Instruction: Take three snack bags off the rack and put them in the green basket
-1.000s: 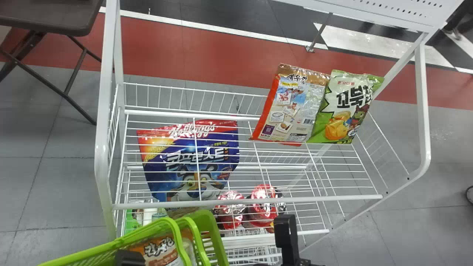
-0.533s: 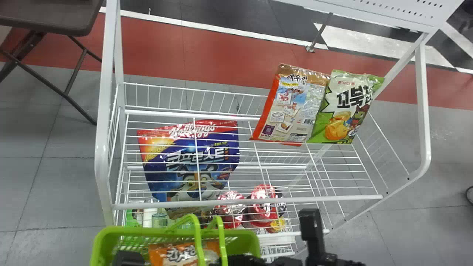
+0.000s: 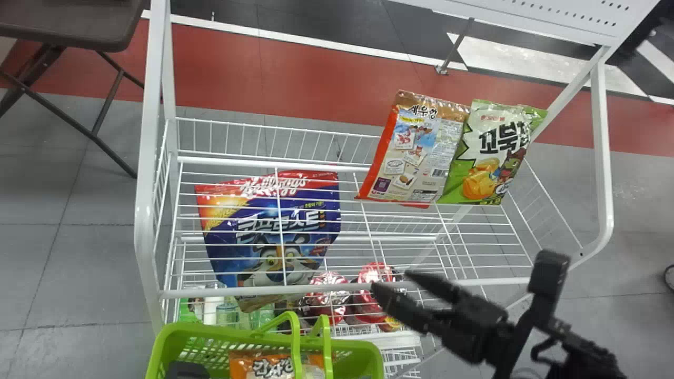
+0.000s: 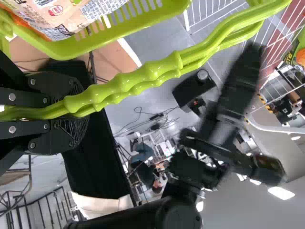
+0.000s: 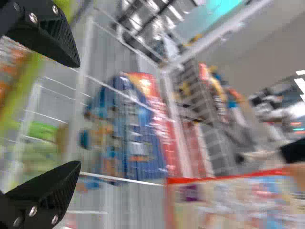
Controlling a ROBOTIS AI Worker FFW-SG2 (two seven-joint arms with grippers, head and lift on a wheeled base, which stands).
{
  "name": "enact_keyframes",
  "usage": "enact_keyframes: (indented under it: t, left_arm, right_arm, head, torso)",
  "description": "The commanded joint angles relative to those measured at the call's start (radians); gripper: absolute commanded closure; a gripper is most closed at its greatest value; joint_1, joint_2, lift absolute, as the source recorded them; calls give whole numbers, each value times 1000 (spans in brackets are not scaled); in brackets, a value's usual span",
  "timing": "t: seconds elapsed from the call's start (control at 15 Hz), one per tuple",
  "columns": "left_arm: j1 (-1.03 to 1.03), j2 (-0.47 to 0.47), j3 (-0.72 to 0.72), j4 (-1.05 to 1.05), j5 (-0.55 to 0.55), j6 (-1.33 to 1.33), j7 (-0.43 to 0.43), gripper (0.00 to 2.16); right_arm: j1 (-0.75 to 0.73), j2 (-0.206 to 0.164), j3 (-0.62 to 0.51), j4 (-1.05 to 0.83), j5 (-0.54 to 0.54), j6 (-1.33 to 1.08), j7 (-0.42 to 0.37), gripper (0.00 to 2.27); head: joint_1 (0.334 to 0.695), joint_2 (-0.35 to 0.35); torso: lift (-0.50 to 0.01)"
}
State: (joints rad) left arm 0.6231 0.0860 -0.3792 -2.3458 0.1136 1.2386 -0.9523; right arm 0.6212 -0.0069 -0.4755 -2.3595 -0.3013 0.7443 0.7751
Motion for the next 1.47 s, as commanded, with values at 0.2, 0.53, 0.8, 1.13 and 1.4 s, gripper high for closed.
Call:
enact_keyframes:
  t: [0.2,0.53,0.8,1.13,1.4]
  left_arm:
    - [3,1,-9,6,-3,12,1,1467]
    - [-3,3,-4,13,-5,22,3,1467]
    - [-17,1,3,19,-5,34,3,1467]
    - [-46,-2,3,46,3,49,9,1467]
    - [-54,-2,3,49,5,58,14,1467]
  right_arm:
    - [-187,8,103,221,70,-478,-237,70]
    - [-388,8,127,494,168,-656,-407,80]
    - [-489,-2,141,620,241,-668,-484,76]
    - [-595,-24,146,738,251,-595,-330,836]
    - [-590,-27,152,711,249,-493,-278,2240]
  head:
    - [695,-350]
    - [695,-350]
    - [695,-350]
    - [695,-350]
    - [695,-350]
  torso:
    - [-26]
    - [-26]
    - [-26]
    - [-26]
    - [-26]
